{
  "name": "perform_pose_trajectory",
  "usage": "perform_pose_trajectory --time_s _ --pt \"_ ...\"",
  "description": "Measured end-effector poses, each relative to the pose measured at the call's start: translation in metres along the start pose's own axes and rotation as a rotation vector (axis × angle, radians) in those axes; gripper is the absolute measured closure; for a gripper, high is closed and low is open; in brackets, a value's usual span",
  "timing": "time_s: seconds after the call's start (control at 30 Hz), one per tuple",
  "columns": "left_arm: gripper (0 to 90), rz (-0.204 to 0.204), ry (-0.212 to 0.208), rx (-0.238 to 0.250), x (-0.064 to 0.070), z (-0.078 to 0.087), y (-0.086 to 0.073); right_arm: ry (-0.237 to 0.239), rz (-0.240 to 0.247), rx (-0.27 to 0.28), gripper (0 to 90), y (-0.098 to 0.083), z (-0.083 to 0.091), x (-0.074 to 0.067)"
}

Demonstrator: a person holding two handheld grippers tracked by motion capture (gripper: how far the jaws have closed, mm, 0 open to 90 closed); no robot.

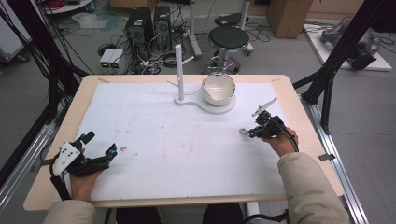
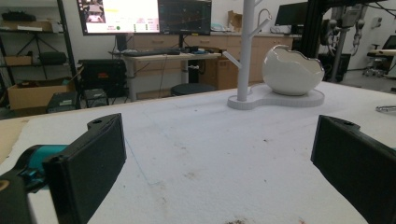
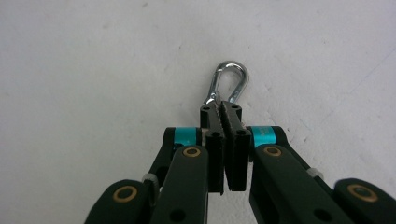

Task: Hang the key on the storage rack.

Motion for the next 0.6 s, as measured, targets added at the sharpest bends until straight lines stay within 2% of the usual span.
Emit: perform_pose_trajectory --time_s 0.13,0.27,0.3,0.33,0.37,0.4,0.43,0.47,0.5,0.53,0.57,0.6 --pt "3.6 0.013 -0.003 0.012 -0.001 0.001 0.001 0.021 -0.037 0.038 89.3 0.003 0.004 -0.001" --pt "3.6 0.022 -0.015 0.016 -0.001 0.002 0.002 0.044 -0.052 0.137 89.4 0.015 0.013 -0.002" --pt "3.6 0.026 -0.018 0.016 -0.001 0.002 0.002 0.044 -0.052 0.137 89.4 0.015 0.013 -0.002" --pt "3.6 0.033 -0.015 0.014 -0.002 0.002 0.002 0.061 -0.057 0.161 89.4 0.019 0.015 -0.004" --pt "3.5 0.034 -0.009 -0.01 -0.003 0.001 0.001 0.074 -0.056 0.209 89.4 0.029 0.021 -0.006" --pt "3.6 0.027 -0.007 -0.033 -0.005 0.001 0.0 0.088 -0.062 0.231 89.4 0.032 0.023 -0.007" --pt "3.5 0.027 -0.007 -0.033 -0.005 0.001 0.0 0.088 -0.062 0.231 89.4 0.032 0.023 -0.007" --pt "3.5 0.019 -0.008 -0.044 -0.006 0.0 -0.001 0.111 -0.06 0.287 89.3 0.042 0.029 -0.009" --pt "3.6 0.012 -0.006 -0.052 -0.007 0.0 0.0 0.119 -0.068 0.302 89.4 0.045 0.031 -0.011" --pt "3.6 0.015 -0.008 -0.051 -0.007 0.0 0.002 0.119 -0.068 0.302 89.4 0.045 0.031 -0.011" --pt "3.6 0.015 -0.019 -0.049 -0.007 0.0 0.005 0.154 -0.07 0.364 89.4 0.055 0.038 -0.014" --pt "3.6 0.015 -0.034 -0.055 -0.007 -0.001 0.01 0.165 -0.071 0.384 89.3 0.059 0.04 -0.016"
Point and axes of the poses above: each handheld gripper's, and its own axes: z roughly backward along the jaws, y roughly out of its top, x roughly to its right, the point moved 9 cm from there along -z, roughly forward along the jaws, and after that the axes turned 7 degrees about z, right-handed, at the moved point
